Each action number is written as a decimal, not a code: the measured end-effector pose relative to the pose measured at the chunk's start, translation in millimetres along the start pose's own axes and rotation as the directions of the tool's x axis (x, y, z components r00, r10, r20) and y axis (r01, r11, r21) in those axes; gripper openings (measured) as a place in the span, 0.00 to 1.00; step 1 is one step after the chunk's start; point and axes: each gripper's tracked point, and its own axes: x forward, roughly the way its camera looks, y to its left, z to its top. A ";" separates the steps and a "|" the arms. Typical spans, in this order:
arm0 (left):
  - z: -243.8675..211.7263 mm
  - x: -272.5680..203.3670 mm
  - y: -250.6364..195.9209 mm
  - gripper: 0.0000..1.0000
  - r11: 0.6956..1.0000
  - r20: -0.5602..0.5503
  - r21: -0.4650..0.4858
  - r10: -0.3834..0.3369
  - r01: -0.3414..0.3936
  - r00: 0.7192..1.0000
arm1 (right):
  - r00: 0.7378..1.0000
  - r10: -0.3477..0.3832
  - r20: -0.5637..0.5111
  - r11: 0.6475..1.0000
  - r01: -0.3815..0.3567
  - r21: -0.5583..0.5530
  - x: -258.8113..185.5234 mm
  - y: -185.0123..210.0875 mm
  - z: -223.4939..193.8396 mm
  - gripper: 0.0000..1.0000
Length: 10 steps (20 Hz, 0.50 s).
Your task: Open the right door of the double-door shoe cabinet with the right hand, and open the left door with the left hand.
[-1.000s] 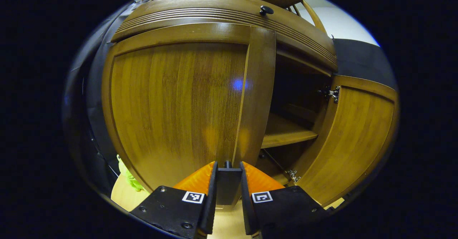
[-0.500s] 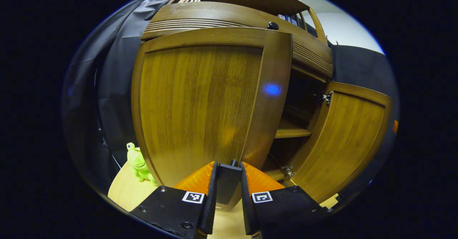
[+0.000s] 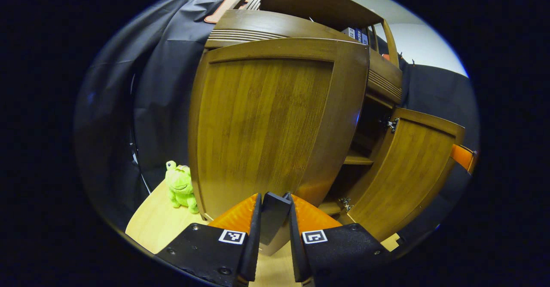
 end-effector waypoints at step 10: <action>-4.6 -37.4 37.9 0.46 0.991 -0.005 -0.128 0.024 -0.024 1.000 | 0.984 0.177 -0.021 0.984 -0.176 0.014 24.5 72.8 -10.3 0.80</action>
